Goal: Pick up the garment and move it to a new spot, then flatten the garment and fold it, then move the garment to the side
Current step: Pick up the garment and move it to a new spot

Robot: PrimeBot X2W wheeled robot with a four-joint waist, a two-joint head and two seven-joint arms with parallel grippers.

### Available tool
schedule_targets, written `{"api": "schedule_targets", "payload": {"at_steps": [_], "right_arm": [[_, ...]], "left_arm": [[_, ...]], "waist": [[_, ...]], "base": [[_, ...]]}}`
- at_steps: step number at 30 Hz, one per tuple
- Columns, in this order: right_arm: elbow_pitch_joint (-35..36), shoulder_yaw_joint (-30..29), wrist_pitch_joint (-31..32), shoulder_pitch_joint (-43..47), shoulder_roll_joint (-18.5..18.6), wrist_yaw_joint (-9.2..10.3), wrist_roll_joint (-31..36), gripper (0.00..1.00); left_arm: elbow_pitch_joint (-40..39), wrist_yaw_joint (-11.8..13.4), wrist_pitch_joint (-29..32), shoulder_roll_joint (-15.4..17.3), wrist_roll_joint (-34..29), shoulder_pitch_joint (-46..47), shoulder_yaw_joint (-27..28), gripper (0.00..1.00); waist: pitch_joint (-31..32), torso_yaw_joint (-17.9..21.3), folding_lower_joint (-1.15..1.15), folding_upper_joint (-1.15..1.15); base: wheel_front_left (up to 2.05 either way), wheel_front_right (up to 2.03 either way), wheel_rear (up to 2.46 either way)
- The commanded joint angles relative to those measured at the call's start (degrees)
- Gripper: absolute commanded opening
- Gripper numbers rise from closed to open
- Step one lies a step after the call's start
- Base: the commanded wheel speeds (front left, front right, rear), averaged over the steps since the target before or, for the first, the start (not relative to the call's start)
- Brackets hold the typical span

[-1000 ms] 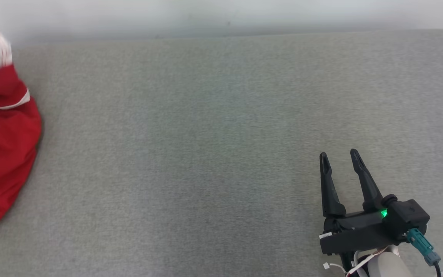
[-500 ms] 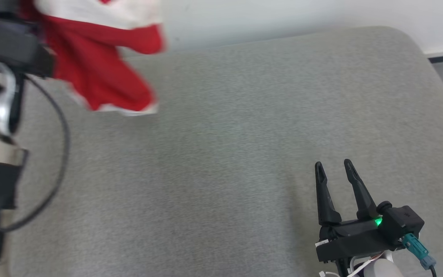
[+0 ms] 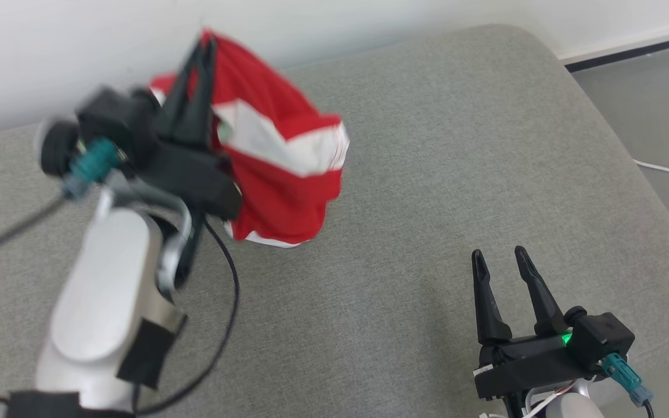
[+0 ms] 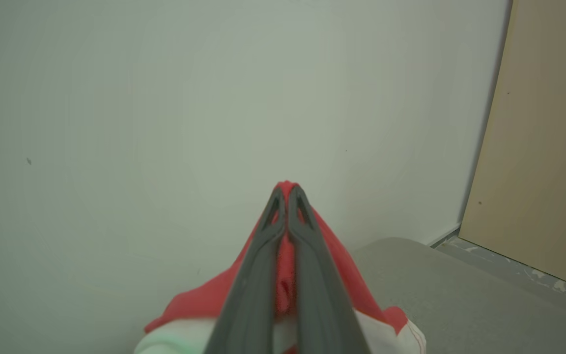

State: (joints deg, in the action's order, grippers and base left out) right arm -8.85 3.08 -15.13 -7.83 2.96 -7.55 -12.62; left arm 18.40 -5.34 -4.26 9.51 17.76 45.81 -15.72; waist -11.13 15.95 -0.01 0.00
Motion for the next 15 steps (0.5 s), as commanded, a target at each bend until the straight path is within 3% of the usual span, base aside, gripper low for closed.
{"api": "schedule_targets", "payload": {"at_steps": [1,11,12,13,15], "right_arm": [[-0.07,0.27,-0.04,0.26,-0.15,0.12,-0.18,1.0],[-1.17,0.13,-0.04,-0.49,-0.15,0.12,-0.03,1.0],[-1.29,0.13,-0.04,-0.54,-0.14,0.12,0.04,1.0],[-1.34,0.23,-0.04,-0.59,-0.15,0.12,0.22,1.0],[-1.46,0.37,-0.04,-0.52,-0.14,0.12,0.59,1.0]], "left_arm": [[0.75,0.53,-0.84,-0.54,0.54,-2.16,-0.11,0.0],[11.48,0.51,-3.81,-3.44,2.29,-13.73,-3.31,0.0],[12.41,0.33,-4.22,-3.67,2.35,-14.02,-3.79,0.36],[13.07,0.23,-4.76,-3.9,2.32,-14.08,-4.15,1.0],[13.85,-0.16,-6.25,-4.31,2.81,-14.18,-4.6,1.0]], "waist": [[-0.5,0.72,0.01,0.0],[-1.03,-0.49,0.01,0.0],[-0.87,-0.89,0.01,0.0],[-0.66,-1.24,0.01,0.0],[-0.11,-2.04,0.01,0.0]], "base": [[0.0,0.0,0.0],[0.0,0.0,0.0],[0.0,0.0,0.0],[0.0,0.0,0.0],[0.0,0.0,0.0]]}}
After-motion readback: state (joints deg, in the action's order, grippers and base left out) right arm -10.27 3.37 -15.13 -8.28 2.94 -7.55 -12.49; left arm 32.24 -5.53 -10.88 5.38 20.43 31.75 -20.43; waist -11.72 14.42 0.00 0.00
